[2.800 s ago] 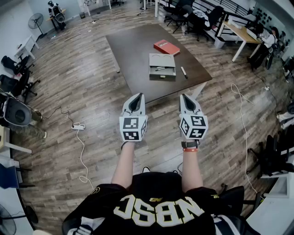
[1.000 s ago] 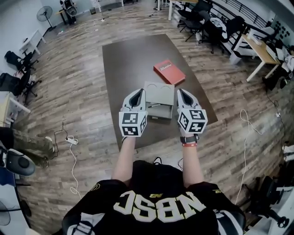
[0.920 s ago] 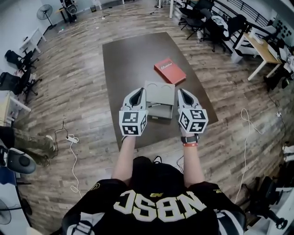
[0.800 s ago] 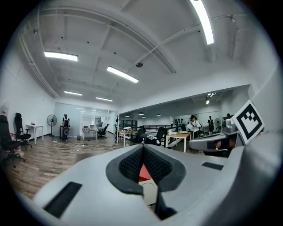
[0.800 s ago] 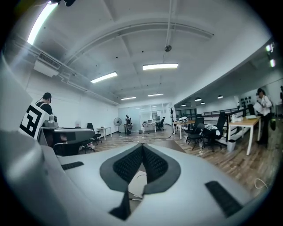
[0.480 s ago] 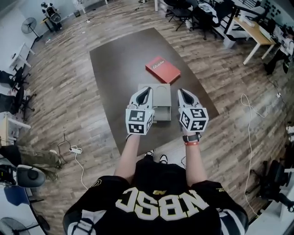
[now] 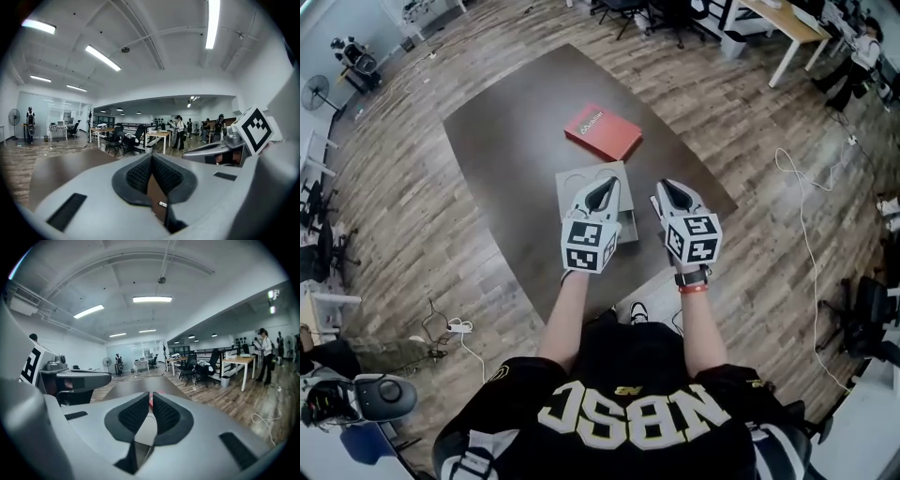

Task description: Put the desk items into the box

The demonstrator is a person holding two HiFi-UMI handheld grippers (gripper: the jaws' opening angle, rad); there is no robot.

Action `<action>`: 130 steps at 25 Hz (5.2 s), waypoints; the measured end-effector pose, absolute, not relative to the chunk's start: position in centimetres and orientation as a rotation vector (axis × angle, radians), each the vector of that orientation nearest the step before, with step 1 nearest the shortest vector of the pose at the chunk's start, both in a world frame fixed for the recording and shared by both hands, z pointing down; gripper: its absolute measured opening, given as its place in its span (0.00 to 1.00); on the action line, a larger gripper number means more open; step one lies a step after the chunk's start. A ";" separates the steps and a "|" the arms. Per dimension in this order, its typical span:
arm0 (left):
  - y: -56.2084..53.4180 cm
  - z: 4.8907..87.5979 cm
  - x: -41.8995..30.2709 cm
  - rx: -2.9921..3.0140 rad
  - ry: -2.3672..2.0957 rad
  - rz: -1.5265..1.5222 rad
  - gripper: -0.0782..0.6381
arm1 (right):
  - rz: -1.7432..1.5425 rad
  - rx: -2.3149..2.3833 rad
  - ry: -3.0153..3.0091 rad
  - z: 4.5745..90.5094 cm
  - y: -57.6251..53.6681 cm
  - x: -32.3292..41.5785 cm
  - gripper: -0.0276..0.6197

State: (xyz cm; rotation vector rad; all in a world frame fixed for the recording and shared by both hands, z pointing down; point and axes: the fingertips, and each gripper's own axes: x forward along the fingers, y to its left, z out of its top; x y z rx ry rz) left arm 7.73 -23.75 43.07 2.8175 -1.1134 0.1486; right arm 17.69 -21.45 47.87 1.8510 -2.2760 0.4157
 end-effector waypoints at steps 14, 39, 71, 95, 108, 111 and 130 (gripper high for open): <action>-23.5 48.5 11.5 2.775 -0.928 0.267 0.13 | 0.567 1.726 -2.120 55.7 -20.1 20.5 0.23; -24.4 56.6 12.0 2.628 -0.849 0.433 0.13 | 0.776 1.442 -1.909 71.8 -22.2 22.4 0.35; -23.9 59.0 10.1 2.571 -0.924 0.489 0.13 | 0.873 1.398 -1.776 77.9 -23.1 23.6 0.16; -23.1 56.4 7.1 2.585 -1.010 0.432 0.13 | 0.727 1.345 -1.990 69.6 -20.5 18.0 0.16; -23.3 56.4 -0.9 2.465 -1.241 0.394 0.13 | 0.647 1.064 -2.120 69.9 -21.4 9.0 0.16; -23.2 56.5 -3.0 2.428 -1.294 0.386 0.13 | 0.628 0.985 -2.146 70.2 -21.7 6.6 0.16; -23.1 58.9 -10.2 2.248 -1.462 0.389 0.13 | 0.456 0.466 -2.146 74.8 -21.6 -2.2 0.16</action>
